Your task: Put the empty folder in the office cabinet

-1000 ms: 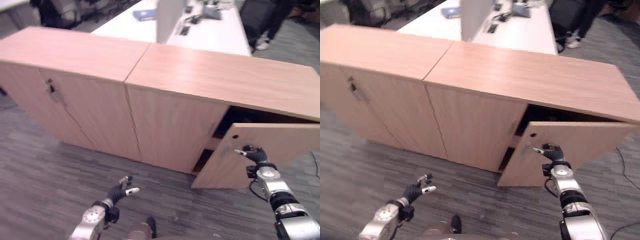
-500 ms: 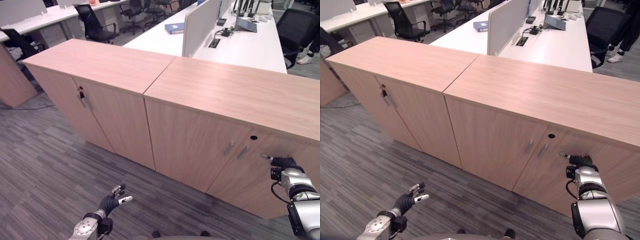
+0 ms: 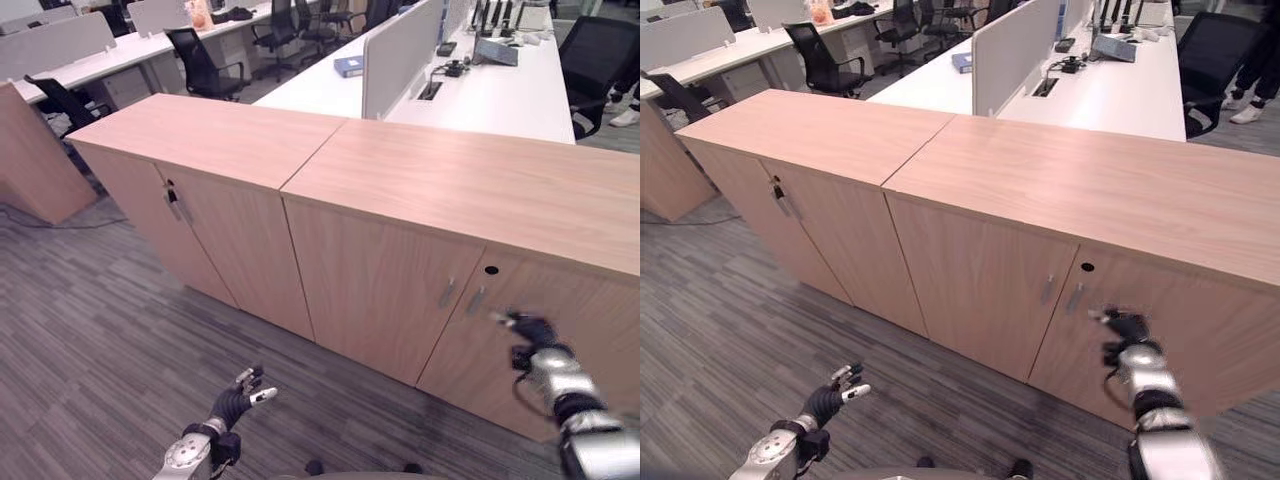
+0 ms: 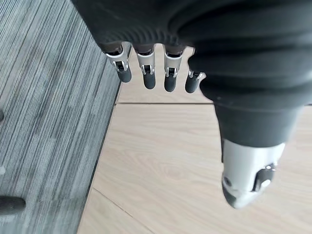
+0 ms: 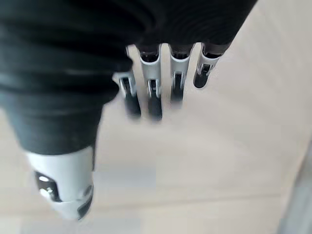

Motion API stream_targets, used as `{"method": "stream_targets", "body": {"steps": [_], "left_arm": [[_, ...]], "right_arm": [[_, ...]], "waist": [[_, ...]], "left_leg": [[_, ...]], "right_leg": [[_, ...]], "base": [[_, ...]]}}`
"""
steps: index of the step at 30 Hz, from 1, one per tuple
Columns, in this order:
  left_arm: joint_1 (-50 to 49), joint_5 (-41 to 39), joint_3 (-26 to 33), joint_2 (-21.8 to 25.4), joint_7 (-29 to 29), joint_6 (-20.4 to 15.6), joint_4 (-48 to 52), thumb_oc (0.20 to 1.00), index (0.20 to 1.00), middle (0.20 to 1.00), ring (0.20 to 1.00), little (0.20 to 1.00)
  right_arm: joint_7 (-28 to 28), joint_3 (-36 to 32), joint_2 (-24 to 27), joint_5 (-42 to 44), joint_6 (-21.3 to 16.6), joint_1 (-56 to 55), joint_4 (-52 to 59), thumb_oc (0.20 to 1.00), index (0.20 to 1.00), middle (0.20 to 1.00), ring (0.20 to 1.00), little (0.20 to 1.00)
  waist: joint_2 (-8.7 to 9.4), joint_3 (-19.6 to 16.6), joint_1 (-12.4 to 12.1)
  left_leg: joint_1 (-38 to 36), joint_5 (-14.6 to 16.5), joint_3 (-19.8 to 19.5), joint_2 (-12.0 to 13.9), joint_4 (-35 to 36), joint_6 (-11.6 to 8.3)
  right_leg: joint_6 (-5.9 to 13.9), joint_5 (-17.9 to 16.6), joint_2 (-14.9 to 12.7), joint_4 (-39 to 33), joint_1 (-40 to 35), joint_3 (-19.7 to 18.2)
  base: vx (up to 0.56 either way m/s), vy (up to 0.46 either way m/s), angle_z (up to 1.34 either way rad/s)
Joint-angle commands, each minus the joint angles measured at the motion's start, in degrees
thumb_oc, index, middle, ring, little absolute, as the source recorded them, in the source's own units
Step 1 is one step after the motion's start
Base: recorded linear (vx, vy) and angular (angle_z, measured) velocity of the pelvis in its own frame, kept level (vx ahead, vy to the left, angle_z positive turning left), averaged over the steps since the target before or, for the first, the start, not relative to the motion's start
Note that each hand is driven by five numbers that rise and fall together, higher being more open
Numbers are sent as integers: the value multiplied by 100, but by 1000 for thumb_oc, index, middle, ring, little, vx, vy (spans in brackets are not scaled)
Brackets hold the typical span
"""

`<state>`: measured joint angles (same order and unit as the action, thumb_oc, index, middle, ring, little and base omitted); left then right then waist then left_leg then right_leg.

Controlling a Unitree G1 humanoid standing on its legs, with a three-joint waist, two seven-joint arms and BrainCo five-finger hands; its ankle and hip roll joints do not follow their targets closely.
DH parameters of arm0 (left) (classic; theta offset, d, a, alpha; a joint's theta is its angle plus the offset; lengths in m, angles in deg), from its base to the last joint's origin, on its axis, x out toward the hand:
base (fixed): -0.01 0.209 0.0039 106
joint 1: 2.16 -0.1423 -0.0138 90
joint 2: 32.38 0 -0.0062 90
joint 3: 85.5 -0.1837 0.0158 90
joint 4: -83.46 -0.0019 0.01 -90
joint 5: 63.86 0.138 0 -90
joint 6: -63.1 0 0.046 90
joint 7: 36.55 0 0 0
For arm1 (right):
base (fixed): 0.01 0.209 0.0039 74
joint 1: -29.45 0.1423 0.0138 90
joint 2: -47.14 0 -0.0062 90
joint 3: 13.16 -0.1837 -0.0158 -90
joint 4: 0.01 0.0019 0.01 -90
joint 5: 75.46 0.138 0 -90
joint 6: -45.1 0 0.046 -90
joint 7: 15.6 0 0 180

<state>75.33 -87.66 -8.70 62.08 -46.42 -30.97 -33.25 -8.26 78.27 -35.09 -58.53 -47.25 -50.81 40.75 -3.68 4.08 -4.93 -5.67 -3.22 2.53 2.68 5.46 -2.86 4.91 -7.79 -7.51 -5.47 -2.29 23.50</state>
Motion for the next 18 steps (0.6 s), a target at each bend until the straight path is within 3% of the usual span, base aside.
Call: {"method": "stream_targets", "body": {"steps": [1,6,12,18], "left_arm": [[209,28,295,34,103,-218,105,1000,1000,1000,1000,1000],[90,302,722,-175,154,-190,-131,1000,1000,1000,1000,1000],[249,585,817,-185,272,-246,-568,1000,1000,1000,1000,1000],[360,628,813,-207,395,-273,-762,1000,1000,1000,1000,1000]], "right_arm": [[-71,108,-91,-185,-186,144,342,1000,1000,1000,1000,1000],[-516,158,-389,-943,-65,-1127,974,1000,1000,1000,1000,1000],[-706,459,-365,-1521,0,-1329,653,1000,1000,1000,1000,1000],[-696,507,-414,-1410,-4,-1200,412,1000,1000,1000,1000,1000]], "waist": [[194,132,50],[202,148,353],[265,186,610],[328,174,742]], "left_leg": [[27,325,-90,427,-165,-479],[-62,403,106,446,-173,-453],[-194,521,470,464,-275,-414],[-350,590,781,517,-299,-395]], "right_leg": [[547,770,-401,103,-783,-65],[567,746,-450,143,-697,-248],[584,695,-462,237,-536,-608],[609,648,-440,264,-438,-855]], "base": [[23,22,-29],[3,4,-24],[-25,16,-42],[-22,16,-51]]}}
